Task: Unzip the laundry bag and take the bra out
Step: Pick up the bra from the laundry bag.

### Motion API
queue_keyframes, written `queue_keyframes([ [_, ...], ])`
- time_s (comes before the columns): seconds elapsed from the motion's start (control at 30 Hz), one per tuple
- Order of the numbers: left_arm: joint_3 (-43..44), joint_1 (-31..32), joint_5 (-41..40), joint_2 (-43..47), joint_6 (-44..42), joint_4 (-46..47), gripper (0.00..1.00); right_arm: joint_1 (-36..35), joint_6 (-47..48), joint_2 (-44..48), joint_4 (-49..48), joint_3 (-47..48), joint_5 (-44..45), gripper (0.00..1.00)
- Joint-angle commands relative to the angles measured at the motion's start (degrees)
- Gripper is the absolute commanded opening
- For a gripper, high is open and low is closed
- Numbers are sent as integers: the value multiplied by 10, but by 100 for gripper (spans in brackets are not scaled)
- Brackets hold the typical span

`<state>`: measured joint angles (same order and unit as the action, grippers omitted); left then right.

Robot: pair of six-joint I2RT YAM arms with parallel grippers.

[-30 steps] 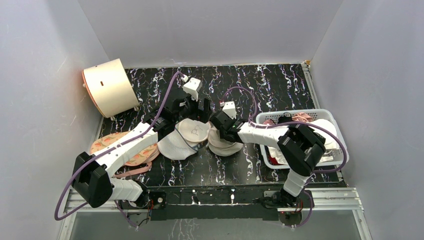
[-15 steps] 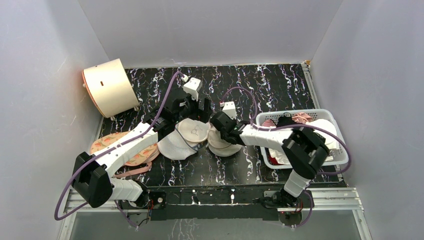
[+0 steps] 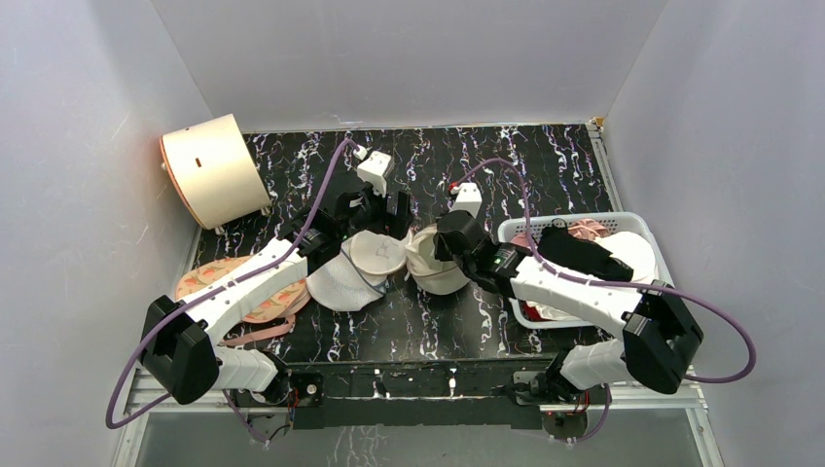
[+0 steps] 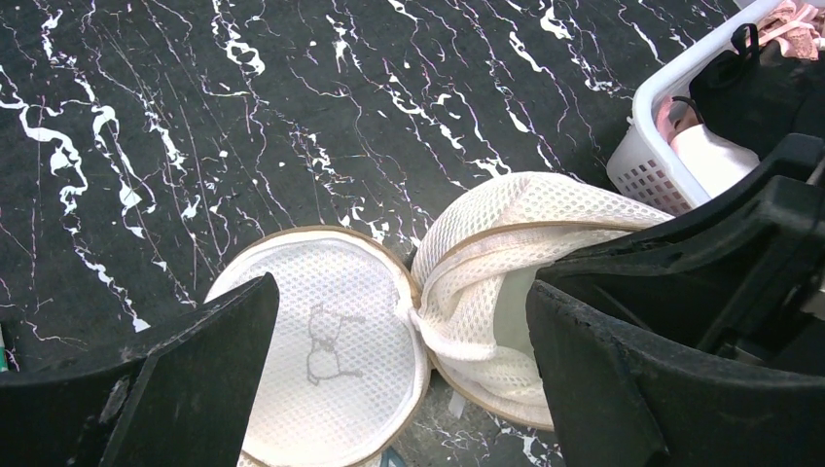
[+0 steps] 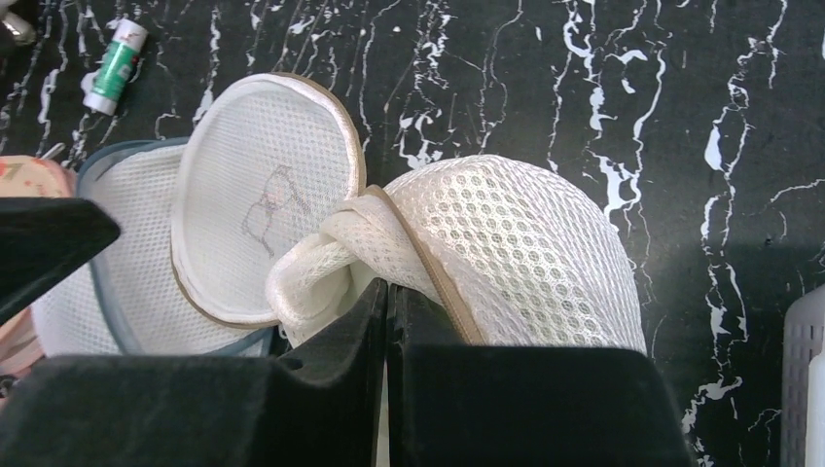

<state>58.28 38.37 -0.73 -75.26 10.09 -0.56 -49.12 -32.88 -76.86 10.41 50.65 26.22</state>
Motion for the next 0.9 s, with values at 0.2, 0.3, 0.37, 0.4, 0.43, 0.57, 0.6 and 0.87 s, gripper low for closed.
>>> queue_keyframes([
  [0.2,8,2,9,10,-2,-1,98,-3,-2,11,-36,7,-35,6],
  [0.3,8,1,6,10,-2,-1,98,-3,-3,-11,-20,12,-36,10],
  [0.37,10,1,8,10,-2,-3,98,-3,-3,-22,-13,13,-37,10],
  [0.4,9,1,8,11,-2,-1,98,-3,-4,-26,-11,13,-38,9],
  [0.43,7,1,8,11,-2,0,98,-3,-5,-28,-10,13,-41,2],
  [0.57,8,1,8,10,-2,-1,98,-2,1,-1,-26,13,-50,0],
  [0.6,8,1,8,10,-2,0,98,-3,2,7,-34,13,-53,0],
  [0.87,11,1,20,10,3,-2,98,-3,-72,47,145,-23,-43,28],
])
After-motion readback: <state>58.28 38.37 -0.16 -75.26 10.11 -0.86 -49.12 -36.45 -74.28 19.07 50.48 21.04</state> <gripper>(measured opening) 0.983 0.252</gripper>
